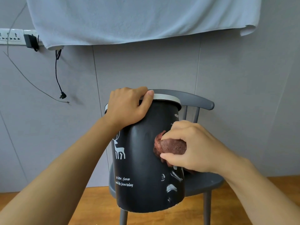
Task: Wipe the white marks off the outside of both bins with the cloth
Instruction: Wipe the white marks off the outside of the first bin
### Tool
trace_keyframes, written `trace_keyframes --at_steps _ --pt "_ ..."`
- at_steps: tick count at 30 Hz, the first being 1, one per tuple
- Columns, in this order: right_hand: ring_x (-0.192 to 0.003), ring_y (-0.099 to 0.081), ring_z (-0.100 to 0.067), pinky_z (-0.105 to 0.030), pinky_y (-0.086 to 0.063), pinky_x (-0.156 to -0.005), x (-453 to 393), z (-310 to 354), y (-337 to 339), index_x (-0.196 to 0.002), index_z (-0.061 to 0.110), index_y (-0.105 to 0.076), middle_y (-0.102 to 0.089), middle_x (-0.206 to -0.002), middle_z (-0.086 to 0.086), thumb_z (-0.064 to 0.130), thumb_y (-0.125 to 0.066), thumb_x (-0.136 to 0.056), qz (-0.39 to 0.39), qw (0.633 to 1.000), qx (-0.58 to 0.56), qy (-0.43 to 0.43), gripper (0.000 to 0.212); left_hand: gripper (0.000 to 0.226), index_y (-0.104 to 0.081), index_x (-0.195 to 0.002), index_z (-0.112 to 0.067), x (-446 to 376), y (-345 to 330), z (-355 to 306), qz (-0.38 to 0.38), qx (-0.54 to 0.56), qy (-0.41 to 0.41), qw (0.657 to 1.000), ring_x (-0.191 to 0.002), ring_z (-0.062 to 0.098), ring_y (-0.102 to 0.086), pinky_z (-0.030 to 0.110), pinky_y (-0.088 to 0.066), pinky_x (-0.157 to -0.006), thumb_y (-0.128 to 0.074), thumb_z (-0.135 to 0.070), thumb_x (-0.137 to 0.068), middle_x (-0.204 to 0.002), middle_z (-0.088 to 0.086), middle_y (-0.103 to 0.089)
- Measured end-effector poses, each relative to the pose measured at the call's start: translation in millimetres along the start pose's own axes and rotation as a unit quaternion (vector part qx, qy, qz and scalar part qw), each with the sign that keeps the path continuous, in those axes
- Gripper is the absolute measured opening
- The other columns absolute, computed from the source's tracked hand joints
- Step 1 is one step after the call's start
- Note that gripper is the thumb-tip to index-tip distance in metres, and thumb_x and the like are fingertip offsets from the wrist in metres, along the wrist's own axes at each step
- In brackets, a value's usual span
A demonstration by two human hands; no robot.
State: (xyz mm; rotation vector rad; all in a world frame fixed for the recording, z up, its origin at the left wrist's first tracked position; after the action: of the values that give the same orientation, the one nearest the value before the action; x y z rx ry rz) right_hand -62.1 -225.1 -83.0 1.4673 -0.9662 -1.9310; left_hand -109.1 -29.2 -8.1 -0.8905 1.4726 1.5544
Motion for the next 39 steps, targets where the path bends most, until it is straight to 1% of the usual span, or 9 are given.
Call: trace_keyframes --at_steps 4,6,10,16,20,25,30,36,39 --pt "-0.095 -0.058 -0.016 -0.037 -0.053 -0.082 -6.8 -6.6 11.7 -0.114 0.028 -0.075 -0.062 -0.097 0.008 0.047 -0.078 -0.084 -0.187 0.981 0.003 -0.062 0.035 0.05 -0.044 -0.065 -0.018 1.3 -1.1 3.7 0.002 -0.006 0.014 1.0 -0.047 0.03 -0.038 0.033 -0.032 -0.049 -0.036 -0.057 -0.095 -0.045 -0.003 -0.03" --pt "-0.097 -0.057 -0.017 -0.04 -0.054 -0.083 -5.0 -5.2 6.8 -0.115 0.026 -0.076 -0.061 -0.099 0.006 0.045 -0.078 -0.084 -0.158 0.986 0.004 -0.046 0.036 0.056 -0.038 -0.064 -0.017 1.0 -1.5 5.4 0.003 -0.021 0.017 1.0 -0.048 0.029 -0.037 0.032 -0.028 -0.049 -0.041 -0.066 -0.091 -0.045 -0.002 -0.029" --pt "-0.092 -0.055 -0.007 -0.034 -0.055 -0.073 3.6 4.9 -9.3 -0.109 0.038 -0.073 -0.056 -0.093 0.018 0.064 -0.066 -0.081 0.012 1.0 -0.01 0.016 0.039 0.065 -0.042 -0.064 -0.013 1.5 -4.5 14.4 0.009 -0.025 0.031 0.999 -0.05 0.028 -0.039 0.033 -0.031 -0.05 -0.044 -0.074 -0.087 -0.046 0.0 -0.033" --pt "-0.097 -0.057 -0.014 -0.037 -0.056 -0.081 2.4 -0.4 -8.8 -0.118 0.023 -0.074 -0.06 -0.101 0.01 0.048 -0.074 -0.088 -0.15 0.988 -0.016 -0.041 0.039 0.063 -0.04 -0.062 -0.016 1.9 -4.1 19.8 0.009 -0.019 0.036 0.999 -0.049 0.028 -0.04 0.034 -0.034 -0.05 -0.043 -0.073 -0.088 -0.046 -0.003 -0.033" --pt "-0.096 -0.058 -0.006 -0.024 -0.056 -0.08 10.5 -0.1 -21.9 -0.117 0.03 -0.074 -0.057 -0.1 0.021 0.058 -0.067 -0.087 -0.045 0.998 -0.04 0.013 0.042 0.066 -0.045 -0.064 -0.01 2.7 -1.7 23.2 0.017 -0.012 0.047 0.999 -0.05 0.03 -0.041 0.04 -0.039 -0.051 -0.043 -0.071 -0.088 -0.047 0.001 -0.035" --pt "-0.091 -0.057 -0.008 -0.02 -0.048 -0.077 1.4 -10.2 -11.1 -0.116 0.025 -0.073 -0.057 -0.097 0.014 0.049 -0.073 -0.089 -0.152 0.986 -0.043 -0.048 0.037 0.066 -0.044 -0.064 -0.009 2.7 -2.3 25.5 0.019 -0.007 0.052 0.998 -0.05 0.03 -0.042 0.039 -0.041 -0.051 -0.045 -0.071 -0.087 -0.047 0.001 -0.034" --pt "-0.096 -0.059 0.0 -0.012 -0.049 -0.076 11.9 -4.9 -23.7 -0.114 0.037 -0.07 -0.056 -0.097 0.028 0.061 -0.068 -0.084 -0.013 0.998 -0.054 -0.004 0.038 0.064 -0.036 -0.06 -0.014 2.9 -3.4 33.0 0.02 -0.005 0.067 0.998 -0.05 0.027 -0.04 0.034 -0.032 -0.051 -0.045 -0.072 -0.087 -0.047 0.0 -0.033" --pt "-0.094 -0.06 -0.004 -0.013 -0.05 -0.078 6.6 -8.5 -20.6 -0.116 0.031 -0.062 -0.06 -0.104 0.016 0.048 -0.075 -0.089 -0.15 0.984 -0.069 -0.072 0.035 0.066 -0.041 -0.062 -0.012 3.3 -6.1 36.5 0.021 -0.005 0.069 0.997 -0.051 0.027 -0.043 0.034 -0.035 -0.051 -0.045 -0.073 -0.088 -0.048 0.002 -0.038" --pt "-0.097 -0.06 -0.002 -0.009 -0.046 -0.081 11.7 -3.7 -27.3 -0.118 0.033 -0.067 -0.057 -0.104 0.025 0.05 -0.077 -0.087 -0.062 0.996 -0.06 -0.021 0.037 0.065 -0.039 -0.062 -0.011 2.1 -5.8 35.1 0.021 -0.004 0.065 0.998 -0.05 0.028 -0.041 0.033 -0.031 -0.051 -0.047 -0.07 -0.089 -0.048 0.002 -0.036"
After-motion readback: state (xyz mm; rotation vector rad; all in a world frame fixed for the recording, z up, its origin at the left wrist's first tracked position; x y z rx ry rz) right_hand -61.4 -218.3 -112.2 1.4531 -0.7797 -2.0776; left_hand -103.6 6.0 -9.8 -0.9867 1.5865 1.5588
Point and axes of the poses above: each hand's wrist, its own x-axis away from the middle knuckle, its own y-axis out of the back of the hand, z = x × y, the point moved 4 cm from there along -x, towards the middle knuckle
